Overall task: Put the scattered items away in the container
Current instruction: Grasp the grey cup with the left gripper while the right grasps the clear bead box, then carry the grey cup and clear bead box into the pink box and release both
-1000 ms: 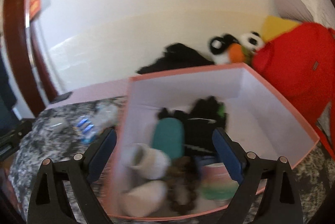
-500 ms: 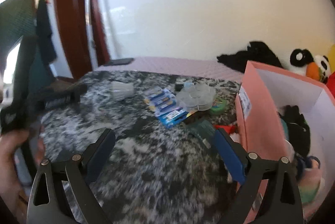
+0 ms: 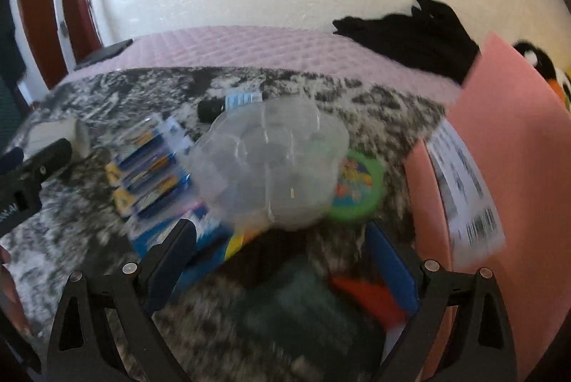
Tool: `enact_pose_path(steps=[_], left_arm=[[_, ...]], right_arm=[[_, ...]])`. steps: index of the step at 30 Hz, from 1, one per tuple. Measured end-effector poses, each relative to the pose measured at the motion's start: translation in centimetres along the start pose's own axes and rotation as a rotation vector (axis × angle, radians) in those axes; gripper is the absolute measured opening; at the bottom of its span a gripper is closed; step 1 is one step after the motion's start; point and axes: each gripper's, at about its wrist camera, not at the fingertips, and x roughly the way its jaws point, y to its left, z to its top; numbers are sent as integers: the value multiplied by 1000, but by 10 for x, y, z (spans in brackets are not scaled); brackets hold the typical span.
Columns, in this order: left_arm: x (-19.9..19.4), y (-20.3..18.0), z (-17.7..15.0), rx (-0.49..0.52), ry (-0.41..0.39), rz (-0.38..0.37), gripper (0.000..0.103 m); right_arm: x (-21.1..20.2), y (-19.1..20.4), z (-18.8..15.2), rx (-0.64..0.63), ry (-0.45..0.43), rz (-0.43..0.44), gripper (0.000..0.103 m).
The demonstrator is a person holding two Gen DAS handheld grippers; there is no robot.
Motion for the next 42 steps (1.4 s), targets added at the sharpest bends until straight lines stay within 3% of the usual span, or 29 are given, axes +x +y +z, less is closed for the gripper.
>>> enact_pose_path(steps=[5, 7, 8, 11, 12, 13, 18, 25, 29, 35, 42], left_arm=[[29, 3, 1, -37, 46, -13, 100], [35, 11, 1, -82, 59, -39, 86], [37, 16, 0, -108, 64, -56, 74], [24, 32, 0, -169, 16, -119, 74], [18, 34, 0, -169, 1, -115, 74], [11, 36, -1, -165, -7, -119, 74], [-53, 41, -6, -51, -64, -90, 74], [-150, 33, -25, 41, -95, -46, 74], [-206, 20, -69, 46, -96, -74, 74], [-259, 11, -114, -60, -88, -134, 74], [-304, -21, -123, 0, -158, -130, 74]], right_arm=[[21, 12, 23, -57, -27, -21, 101], [24, 19, 27, -88, -45, -16, 99], [24, 21, 28, -100, -53, -10, 99], [16, 20, 24, -96, -68, 6, 97], [10, 18, 22, -85, -68, 18, 81], [4, 17, 20, -73, -70, 31, 80], [-54, 13, 1, -54, -103, 121, 80], [-161, 5, -55, -50, -175, 243, 80], [-221, -6, -96, -54, -228, 294, 80], [-279, -38, -161, -21, -273, 334, 80], [-325, -84, -205, 23, -280, 336, 80]])
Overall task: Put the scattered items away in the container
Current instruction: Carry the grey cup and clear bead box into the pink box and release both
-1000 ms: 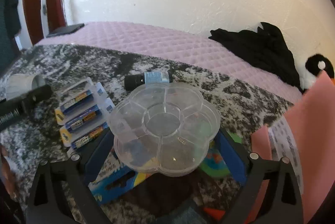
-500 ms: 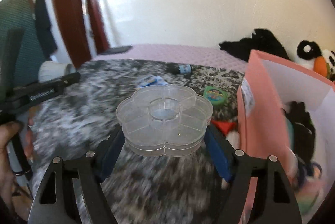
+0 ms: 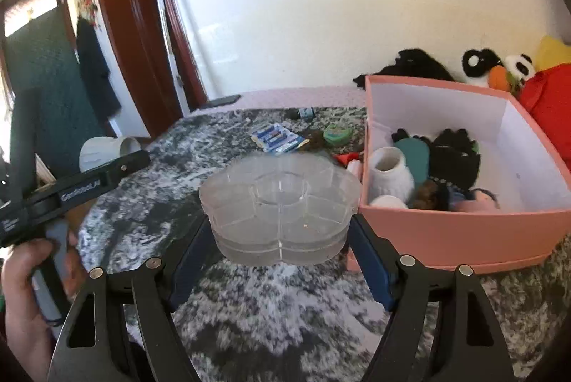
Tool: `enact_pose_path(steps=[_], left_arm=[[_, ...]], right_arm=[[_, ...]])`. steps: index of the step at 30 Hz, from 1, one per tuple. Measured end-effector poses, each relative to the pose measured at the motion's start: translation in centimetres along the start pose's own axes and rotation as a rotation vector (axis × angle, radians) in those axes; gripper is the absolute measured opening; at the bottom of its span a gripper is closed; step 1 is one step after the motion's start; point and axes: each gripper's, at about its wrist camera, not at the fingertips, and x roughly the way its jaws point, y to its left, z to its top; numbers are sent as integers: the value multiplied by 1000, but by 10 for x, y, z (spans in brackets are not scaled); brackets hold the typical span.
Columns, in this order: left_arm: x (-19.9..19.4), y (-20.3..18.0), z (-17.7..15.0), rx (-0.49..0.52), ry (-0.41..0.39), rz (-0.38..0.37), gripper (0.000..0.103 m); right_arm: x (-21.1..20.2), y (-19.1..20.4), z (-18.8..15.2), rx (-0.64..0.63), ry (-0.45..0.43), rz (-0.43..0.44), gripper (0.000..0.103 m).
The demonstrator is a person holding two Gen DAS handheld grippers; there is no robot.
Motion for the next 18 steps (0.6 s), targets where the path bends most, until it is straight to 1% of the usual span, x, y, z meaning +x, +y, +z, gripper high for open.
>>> enact_pose_path(steps=[2, 4, 9, 10, 12, 13, 16, 18], left_arm=[[-7, -18, 0, 28, -9, -22, 74], [-12, -35, -1, 55, -12, -50, 74], [-18, -94, -6, 144, -16, -125, 74], [-19, -104, -7, 157, -13, -142, 74], [-20, -125, -10, 179, -7, -174, 74], [-20, -134, -11, 189, -5, -185, 74], [-15, -159, -16, 214, 13, -214, 74], [-9, -173, -22, 232, 33, -228, 74]], right_arm=[[-24, -7, -6, -17, -25, -23, 80], [-37, -16, -9, -15, -37, -35, 80], [-69, -47, -13, 14, -69, -82, 79], [-73, -52, -13, 19, -73, -82, 70], [-82, -62, -11, 28, -79, -86, 5], [-87, -67, -12, 29, -86, -106, 8], [-92, -84, -13, 38, -85, -151, 8], [-85, -102, -18, 64, -51, -161, 8]])
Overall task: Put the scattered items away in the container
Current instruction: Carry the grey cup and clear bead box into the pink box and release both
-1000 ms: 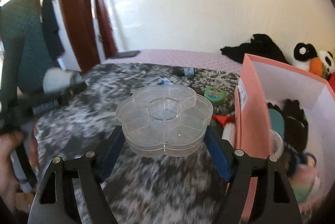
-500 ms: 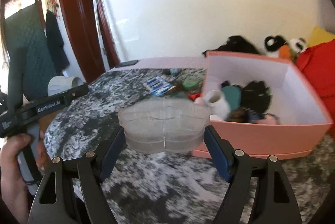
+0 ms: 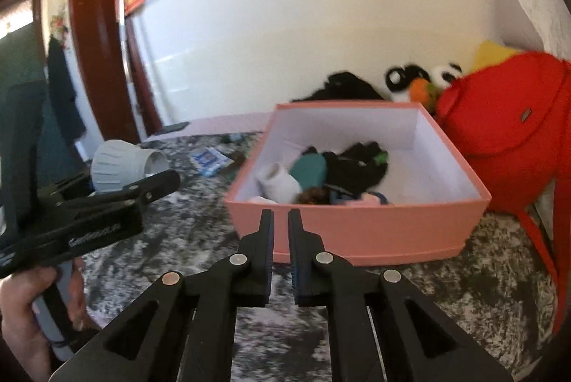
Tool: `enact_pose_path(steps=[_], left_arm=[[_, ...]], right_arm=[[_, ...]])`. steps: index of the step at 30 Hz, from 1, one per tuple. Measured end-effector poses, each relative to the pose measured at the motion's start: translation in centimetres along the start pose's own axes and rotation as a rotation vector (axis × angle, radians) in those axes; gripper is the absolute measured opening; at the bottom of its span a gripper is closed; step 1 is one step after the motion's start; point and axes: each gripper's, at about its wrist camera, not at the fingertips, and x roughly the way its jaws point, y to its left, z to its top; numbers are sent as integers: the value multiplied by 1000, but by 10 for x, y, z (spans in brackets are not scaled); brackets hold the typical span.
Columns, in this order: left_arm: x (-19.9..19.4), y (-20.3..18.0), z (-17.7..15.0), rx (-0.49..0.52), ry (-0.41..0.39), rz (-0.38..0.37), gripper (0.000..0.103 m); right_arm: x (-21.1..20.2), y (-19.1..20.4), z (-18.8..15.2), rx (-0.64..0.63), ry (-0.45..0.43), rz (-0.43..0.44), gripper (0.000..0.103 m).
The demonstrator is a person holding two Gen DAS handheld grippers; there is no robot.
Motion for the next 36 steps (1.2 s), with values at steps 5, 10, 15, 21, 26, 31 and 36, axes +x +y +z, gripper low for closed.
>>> enact_pose_path(steps=[5, 10, 15, 21, 26, 31, 36], left_arm=[[12, -18, -3, 27, 30, -24, 74], [17, -18, -3, 15, 46, -38, 74], [20, -19, -4, 14, 53, -48, 74], [25, -22, -2, 21, 63, -53, 74], [26, -27, -1, 21, 64, -59, 74], [27, -32, -2, 37, 64, -59, 74], [30, -28, -3, 37, 77, -56, 74]], right_arm=[[28, -53, -15, 144, 140, -59, 96], [19, -114, -32, 199, 163, -217, 102], [-3, -219, -58, 398, 171, -377, 102], [4, -299, -114, 690, 306, -318, 102], [37, -293, -122, 636, 411, -245, 102], [64, -274, -118, 513, 468, -308, 103], [75, -264, -116, 399, 453, -362, 103]])
